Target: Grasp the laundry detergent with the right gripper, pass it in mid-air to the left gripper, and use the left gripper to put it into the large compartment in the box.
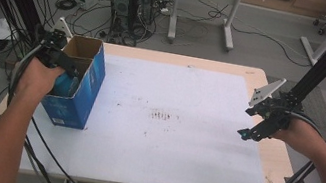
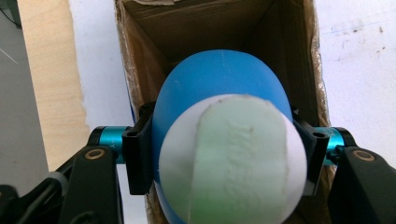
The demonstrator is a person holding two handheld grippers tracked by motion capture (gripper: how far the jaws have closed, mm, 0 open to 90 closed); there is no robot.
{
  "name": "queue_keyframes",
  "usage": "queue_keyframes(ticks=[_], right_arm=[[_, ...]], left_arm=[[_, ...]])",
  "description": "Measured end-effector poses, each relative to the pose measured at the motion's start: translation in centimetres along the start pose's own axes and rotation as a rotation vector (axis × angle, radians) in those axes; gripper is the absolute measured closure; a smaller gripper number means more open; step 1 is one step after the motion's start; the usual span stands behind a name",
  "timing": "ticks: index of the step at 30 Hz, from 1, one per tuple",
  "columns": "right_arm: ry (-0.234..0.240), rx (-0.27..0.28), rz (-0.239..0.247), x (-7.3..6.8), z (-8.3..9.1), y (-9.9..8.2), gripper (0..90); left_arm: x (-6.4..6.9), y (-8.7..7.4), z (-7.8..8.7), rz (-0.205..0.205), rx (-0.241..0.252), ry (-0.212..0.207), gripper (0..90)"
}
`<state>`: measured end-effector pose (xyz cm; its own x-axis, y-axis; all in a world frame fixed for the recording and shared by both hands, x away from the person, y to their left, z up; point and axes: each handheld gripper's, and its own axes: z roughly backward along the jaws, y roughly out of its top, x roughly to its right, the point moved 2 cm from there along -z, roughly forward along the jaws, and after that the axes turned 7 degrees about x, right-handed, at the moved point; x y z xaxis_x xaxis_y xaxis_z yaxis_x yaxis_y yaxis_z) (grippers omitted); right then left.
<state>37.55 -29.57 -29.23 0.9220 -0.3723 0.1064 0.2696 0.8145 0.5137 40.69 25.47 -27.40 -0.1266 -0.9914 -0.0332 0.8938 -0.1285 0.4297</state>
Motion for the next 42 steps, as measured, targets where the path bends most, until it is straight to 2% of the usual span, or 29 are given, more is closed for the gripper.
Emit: queue_keyframes(ticks=[8, 9, 11, 12, 14, 17, 19, 30, 34, 37, 40, 42], right_arm=[[-0.005, -0.005, -0.016, 0.1, 0.2, -0.4, 21.0], [-0.007, -0.011, -0.017, 0.2, 0.2, -0.4, 21.0], [-0.003, -0.010, -0.021, 0.2, 0.1, -0.4, 21.0], [-0.005, -0.010, -0.021, 0.2, 0.0, -0.4, 21.0], [0.000, -0.012, -0.015, 0.3, -0.1, -0.4, 21.0], [0.001, -0.011, -0.016, 0.2, -0.2, -0.3, 21.0], [0.001, -0.017, -0.021, 0.3, -0.2, -0.3, 21.0], [-0.002, -0.019, -0.020, 0.1, -0.2, -0.3, 21.0], [0.002, -0.010, -0.015, 0.2, -0.1, -0.3, 21.0], [0.000, -0.015, -0.019, 0.2, -0.1, -0.3, 21.0], [0.003, -0.011, -0.013, 0.3, -0.2, -0.3, 21.0], [0.004, -0.016, -0.012, 0.3, -0.2, -0.3, 21.0]], left_arm=[[-0.1, -0.3, -1.2, 0.003, -0.006, 0.002, 38.0], [-0.2, -0.3, -1.3, -0.003, -0.020, 0.000, 38.0], [-0.1, -0.3, -1.6, 0.000, -0.012, 0.001, 38.0], [-0.2, -0.2, -1.6, -0.007, -0.028, -0.002, 38.0], [-0.1, -0.2, -1.8, -0.005, -0.010, 0.005, 38.0], [-0.3, -0.2, -1.7, -0.013, -0.020, 0.003, 38.0], [-0.2, -0.1, -1.8, -0.003, -0.012, 0.003, 38.0], [-0.1, -0.1, -2.0, -0.032, -0.018, 0.026, 38.0], [0.1, -0.1, -2.0, -0.023, -0.008, 0.031, 38.0], [0.5, 0.0, -2.1, -0.040, -0.020, 0.056, 38.0], [0.7, 0.1, -2.3, -0.039, -0.021, 0.065, 38.0], [0.7, 0.2, -2.3, -0.056, -0.026, 0.065, 38.0]])
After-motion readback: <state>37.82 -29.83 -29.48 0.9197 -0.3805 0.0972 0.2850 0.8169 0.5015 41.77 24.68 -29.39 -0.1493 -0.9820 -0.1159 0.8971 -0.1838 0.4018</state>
